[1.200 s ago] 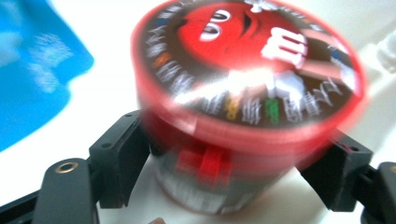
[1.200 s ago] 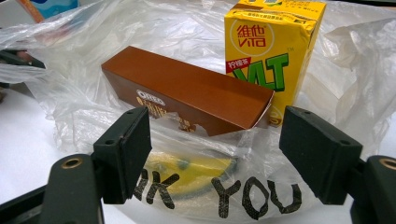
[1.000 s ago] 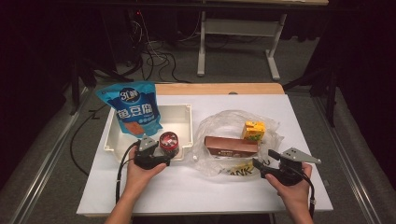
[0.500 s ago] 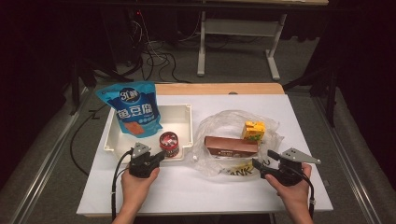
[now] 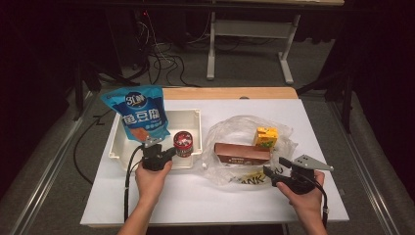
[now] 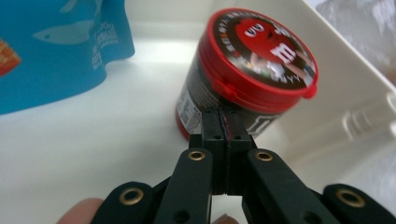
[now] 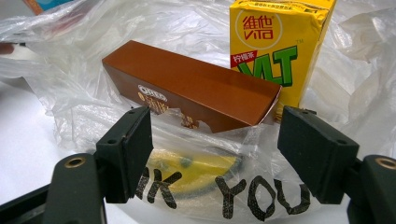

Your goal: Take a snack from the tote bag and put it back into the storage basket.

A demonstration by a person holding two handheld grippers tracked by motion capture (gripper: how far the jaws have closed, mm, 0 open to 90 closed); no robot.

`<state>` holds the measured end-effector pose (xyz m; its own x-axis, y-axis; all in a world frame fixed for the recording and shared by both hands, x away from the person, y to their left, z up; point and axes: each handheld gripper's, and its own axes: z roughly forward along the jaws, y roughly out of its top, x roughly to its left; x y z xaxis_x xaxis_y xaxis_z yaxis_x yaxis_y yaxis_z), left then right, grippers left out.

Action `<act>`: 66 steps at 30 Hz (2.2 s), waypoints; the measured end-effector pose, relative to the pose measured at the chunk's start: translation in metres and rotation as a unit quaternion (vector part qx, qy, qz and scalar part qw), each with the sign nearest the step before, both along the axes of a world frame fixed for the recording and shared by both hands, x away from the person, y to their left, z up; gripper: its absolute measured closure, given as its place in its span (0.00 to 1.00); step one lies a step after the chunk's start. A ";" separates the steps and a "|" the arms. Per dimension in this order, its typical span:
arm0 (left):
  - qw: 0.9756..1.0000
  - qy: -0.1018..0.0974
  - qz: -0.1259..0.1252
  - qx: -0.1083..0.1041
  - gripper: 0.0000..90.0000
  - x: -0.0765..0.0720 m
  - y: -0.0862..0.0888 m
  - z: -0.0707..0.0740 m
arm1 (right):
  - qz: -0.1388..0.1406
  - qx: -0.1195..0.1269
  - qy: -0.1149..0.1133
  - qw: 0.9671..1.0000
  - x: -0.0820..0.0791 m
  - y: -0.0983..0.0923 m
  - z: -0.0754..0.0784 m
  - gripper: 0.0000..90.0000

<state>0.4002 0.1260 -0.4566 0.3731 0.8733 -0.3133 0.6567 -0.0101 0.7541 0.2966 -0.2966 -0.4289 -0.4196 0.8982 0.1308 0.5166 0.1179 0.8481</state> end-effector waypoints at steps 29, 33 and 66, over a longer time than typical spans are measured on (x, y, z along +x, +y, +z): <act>0.999 0.038 0.000 0.002 1.00 0.037 -0.038 0.001 | -0.008 0.005 -0.001 1.000 0.001 -0.004 -0.002 0.30; 0.999 0.038 -0.005 0.004 1.00 0.043 -0.042 0.001 | -0.013 0.005 -0.004 1.000 0.001 -0.003 -0.001 0.31; 0.999 -0.025 -0.026 0.009 1.00 0.023 -0.031 0.009 | -0.069 -0.004 -0.012 0.998 0.027 0.012 0.016 0.22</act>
<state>0.4233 0.0947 -0.4474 0.4324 0.8579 -0.2778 0.6168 -0.0567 0.7851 0.3234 -0.2841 -0.4132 -0.2946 0.9488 0.1136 0.5072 0.0545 0.8601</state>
